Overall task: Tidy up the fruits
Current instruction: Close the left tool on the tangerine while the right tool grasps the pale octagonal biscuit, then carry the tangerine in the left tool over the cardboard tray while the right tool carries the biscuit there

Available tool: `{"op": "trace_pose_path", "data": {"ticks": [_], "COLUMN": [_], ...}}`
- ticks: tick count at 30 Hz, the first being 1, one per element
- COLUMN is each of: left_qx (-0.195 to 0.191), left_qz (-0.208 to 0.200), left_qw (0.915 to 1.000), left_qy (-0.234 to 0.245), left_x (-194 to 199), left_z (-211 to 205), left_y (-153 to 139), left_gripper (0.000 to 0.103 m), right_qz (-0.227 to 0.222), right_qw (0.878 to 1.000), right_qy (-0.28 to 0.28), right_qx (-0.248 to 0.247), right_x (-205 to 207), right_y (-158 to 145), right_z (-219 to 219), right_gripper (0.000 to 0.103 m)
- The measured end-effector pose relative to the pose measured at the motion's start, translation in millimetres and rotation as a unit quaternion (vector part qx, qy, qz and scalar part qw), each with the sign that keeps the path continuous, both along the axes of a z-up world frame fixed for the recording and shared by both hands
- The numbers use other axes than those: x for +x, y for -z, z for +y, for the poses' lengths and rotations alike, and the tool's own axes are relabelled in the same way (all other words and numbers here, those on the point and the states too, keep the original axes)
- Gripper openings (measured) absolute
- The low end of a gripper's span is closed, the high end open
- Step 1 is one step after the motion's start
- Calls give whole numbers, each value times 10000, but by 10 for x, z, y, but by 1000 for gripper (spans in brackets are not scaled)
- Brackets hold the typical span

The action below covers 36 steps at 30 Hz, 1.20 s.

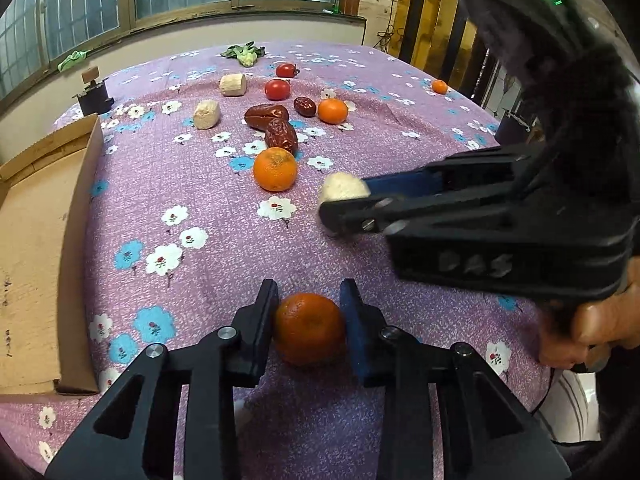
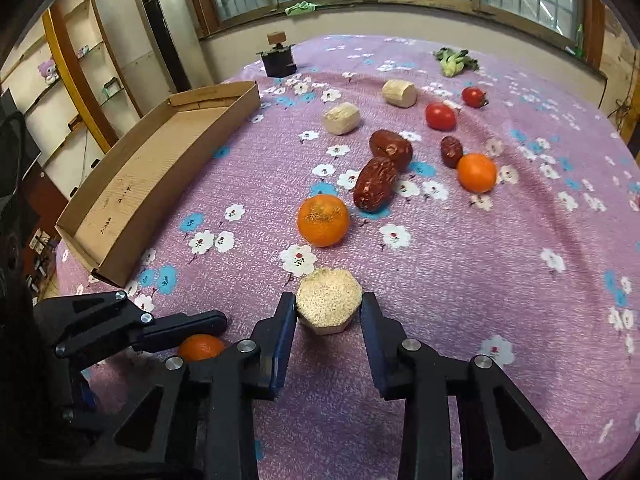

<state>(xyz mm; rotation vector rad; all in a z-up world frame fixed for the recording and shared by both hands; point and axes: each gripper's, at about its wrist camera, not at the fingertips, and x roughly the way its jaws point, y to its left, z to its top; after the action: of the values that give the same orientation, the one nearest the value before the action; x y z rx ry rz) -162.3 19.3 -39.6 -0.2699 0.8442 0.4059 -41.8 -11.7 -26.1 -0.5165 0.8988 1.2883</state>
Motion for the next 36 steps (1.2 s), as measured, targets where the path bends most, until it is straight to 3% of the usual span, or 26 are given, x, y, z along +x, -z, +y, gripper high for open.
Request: {"op": "trace_pose_path", "data": {"ticks": [13,18,36], "left_qx": [261,450,553], "left_qz": [-71,-152,-348], "left_qw": [9979,9950,9836], "left_qy": [-596,-875,-1683], "left_x": [-282,-416,-898], "left_z": [160,263,732], "left_y": [-274,-399,-597], "left_gripper": [29,29,29], "right_qz": [18,62,207], "right_qw": [9991,9989,9959], "right_qy": [208,61,-644], "right_qx": [377,460,606], "right_x": [15,-104,-589], "right_y": [-296,-375,-522], "right_z": [-240,-208,169], "right_gripper": [33,33,33]}}
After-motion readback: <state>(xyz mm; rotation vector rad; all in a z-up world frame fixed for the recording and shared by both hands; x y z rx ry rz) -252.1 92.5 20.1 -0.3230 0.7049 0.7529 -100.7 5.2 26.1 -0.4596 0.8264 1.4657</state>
